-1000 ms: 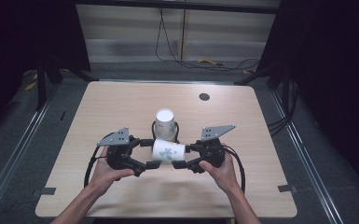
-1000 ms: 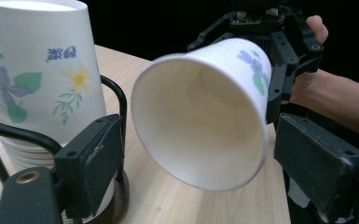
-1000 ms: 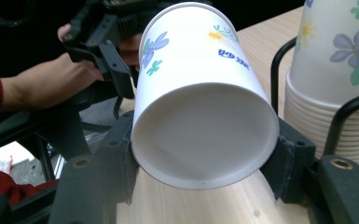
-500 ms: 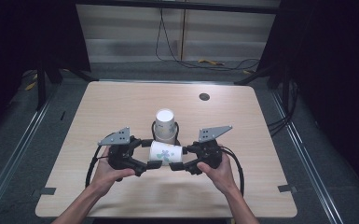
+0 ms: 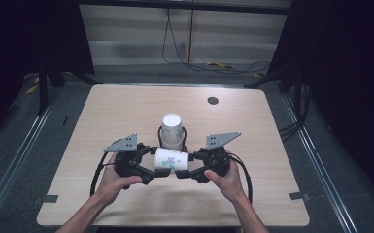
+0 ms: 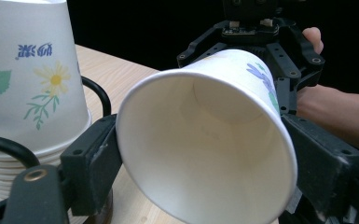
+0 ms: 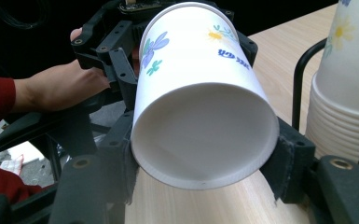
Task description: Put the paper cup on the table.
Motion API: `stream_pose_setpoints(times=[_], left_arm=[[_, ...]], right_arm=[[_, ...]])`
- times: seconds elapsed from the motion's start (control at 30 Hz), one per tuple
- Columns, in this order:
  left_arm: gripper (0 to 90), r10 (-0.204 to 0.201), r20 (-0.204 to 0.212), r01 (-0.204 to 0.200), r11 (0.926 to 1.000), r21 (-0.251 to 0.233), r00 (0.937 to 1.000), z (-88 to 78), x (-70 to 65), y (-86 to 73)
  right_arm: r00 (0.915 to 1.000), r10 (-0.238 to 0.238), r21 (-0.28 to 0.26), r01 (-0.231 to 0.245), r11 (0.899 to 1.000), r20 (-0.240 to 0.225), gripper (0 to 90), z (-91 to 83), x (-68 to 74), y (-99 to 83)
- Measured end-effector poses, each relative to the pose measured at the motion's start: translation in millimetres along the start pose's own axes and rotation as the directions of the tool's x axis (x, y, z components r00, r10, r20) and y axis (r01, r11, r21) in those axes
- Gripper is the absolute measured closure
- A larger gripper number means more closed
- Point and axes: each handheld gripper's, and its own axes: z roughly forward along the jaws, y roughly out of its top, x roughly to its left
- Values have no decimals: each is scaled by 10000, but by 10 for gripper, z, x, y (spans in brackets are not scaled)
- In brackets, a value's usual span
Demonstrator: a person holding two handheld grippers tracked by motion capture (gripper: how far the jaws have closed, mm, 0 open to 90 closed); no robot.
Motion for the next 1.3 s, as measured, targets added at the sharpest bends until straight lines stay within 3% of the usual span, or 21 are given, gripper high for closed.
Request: stream_pose_setpoints(times=[0.23, 0.57, 0.67, 0.9, 1.3], left_arm=[[217, -68, 199, 70, 9999, -72, 9998, -42, 11, -13], [244, 308, 149, -310, 9995, 111, 9994, -57, -18, 5], [257, 400, 196, -403, 9991, 151, 9990, -51, -16, 2], [269, 474, 147, -476, 9987, 191, 9988, -45, -22, -2], [284, 410, 46, -411, 9985, 360, 9991, -40, -27, -7]], right_arm=[[9999, 53, -53, -54, 10000, -117, 373, 21, -7, -15], [9998, -26, 366, 34, 9993, -204, 366, 31, -6, -23], [9999, -84, 730, 92, 9973, -114, 357, 49, -14, -37], [10000, -63, 1013, 62, 9948, 4, 339, 76, -37, -67], [9986, -39, 909, -9, 9959, 533, 229, 56, -34, -73]])
